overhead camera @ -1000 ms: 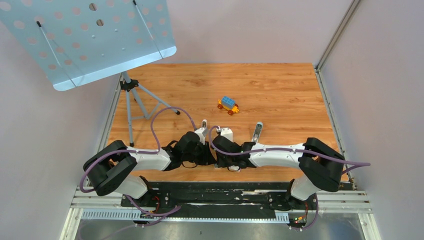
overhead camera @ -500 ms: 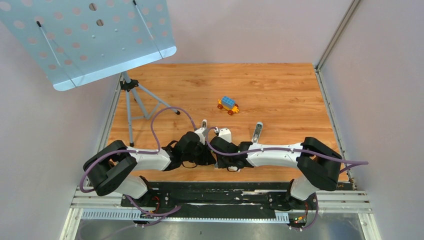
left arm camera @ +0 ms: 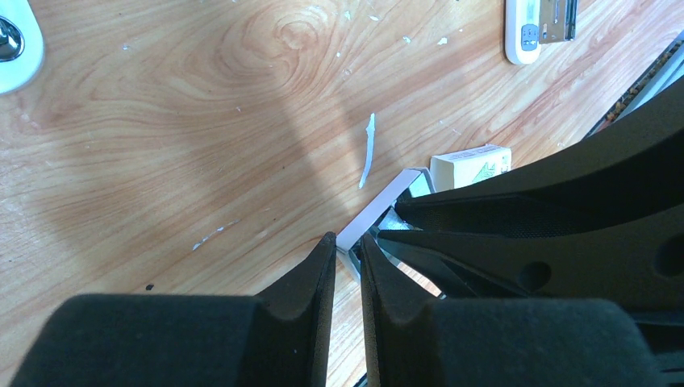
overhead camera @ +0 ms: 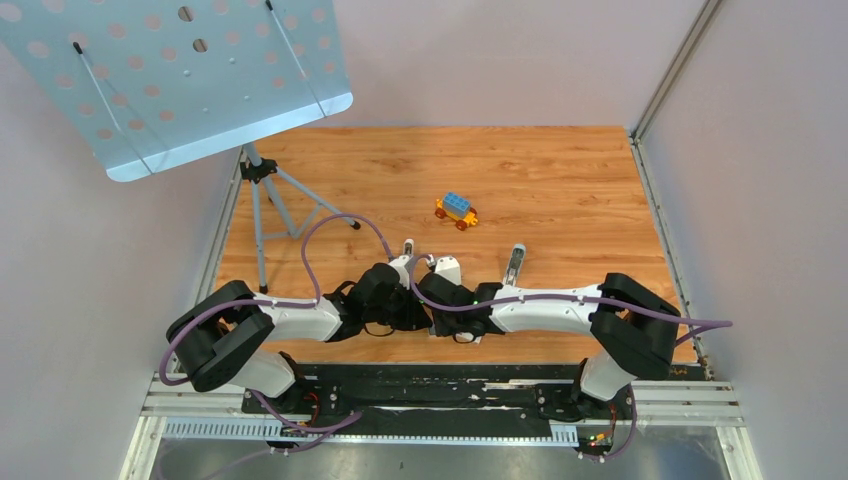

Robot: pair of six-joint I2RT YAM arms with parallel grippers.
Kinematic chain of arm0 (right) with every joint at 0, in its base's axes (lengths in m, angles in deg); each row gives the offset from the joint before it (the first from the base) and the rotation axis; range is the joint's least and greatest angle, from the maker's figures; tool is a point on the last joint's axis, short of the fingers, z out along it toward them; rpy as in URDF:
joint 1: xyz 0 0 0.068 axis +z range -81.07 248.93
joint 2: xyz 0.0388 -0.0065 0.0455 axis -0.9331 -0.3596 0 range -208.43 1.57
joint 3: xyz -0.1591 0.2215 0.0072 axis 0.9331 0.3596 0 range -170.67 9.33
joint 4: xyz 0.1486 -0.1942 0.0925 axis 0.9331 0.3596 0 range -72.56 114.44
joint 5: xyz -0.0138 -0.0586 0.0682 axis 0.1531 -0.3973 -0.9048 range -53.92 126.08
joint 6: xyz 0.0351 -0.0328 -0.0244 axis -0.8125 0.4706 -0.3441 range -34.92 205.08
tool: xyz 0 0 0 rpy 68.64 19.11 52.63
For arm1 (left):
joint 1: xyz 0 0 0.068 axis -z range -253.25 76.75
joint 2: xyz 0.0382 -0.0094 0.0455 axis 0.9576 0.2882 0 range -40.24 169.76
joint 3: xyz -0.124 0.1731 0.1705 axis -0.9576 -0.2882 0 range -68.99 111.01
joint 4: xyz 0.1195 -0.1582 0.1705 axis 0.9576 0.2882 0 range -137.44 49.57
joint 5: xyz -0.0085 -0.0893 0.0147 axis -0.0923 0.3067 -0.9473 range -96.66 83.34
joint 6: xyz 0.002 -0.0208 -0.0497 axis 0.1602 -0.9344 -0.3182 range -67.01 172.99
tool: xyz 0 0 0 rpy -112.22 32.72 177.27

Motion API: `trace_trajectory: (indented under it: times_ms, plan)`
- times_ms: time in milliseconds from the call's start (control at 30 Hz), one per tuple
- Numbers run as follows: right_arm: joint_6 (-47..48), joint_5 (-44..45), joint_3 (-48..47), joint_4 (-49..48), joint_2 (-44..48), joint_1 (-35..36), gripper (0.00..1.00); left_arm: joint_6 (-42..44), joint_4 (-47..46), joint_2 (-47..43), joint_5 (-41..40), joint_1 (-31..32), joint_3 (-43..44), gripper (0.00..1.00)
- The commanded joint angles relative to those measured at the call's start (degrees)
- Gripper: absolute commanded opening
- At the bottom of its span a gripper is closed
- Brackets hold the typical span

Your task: Load the staples into the stapler

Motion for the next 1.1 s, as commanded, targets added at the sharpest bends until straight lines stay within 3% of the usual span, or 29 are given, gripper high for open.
trace_trajectory:
  times_ms: [0, 267, 467, 800, 900, 933, 967, 1067]
  plan:
    - [0.6, 1.5, -0.9, 2.6, -0.7, 1.1, 0.21, 0.4, 2.1, -0.3, -0.8, 0.7, 0.3, 0.19]
    - [0.4, 2.1, 0.1, 2.4, 2.0, 1.0, 0.18, 0.4, 3.0, -0.8, -1.1, 0.7, 0.8, 0.25]
    - [0.2, 1.9, 0.8, 2.1, 4.6, 1.0, 0.18, 2.7, 8.0, -2.5, -2.5, 0.6, 3.4, 0.37]
    - [0.8, 3.8, 2.6, 4.2, 11.6, -0.6, 0.18, 5.8, 19.2, -11.2, -11.4, 0.6, 6.4, 0.56]
    - [1.3, 4.2, 3.7, 4.9, 13.9, -2.1, 0.18, 6.8, 24.1, -14.0, -13.6, 0.5, 7.5, 0.76]
    - [1.4, 4.5, 3.9, 5.3, 14.9, -2.7, 0.18, 7.1, 25.2, -15.2, -14.1, 0.5, 8.0, 0.94]
    - [1.6, 4.8, 4.2, 5.8, 15.8, -3.3, 0.19, 7.5, 26.4, -16.1, -14.5, 0.4, 8.4, 0.99]
    - [1.9, 5.5, 5.5, 7.2, 19.5, -5.8, 0.19, 8.7, 29.9, -18.6, -15.6, 0.3, 10.1, 1.00]
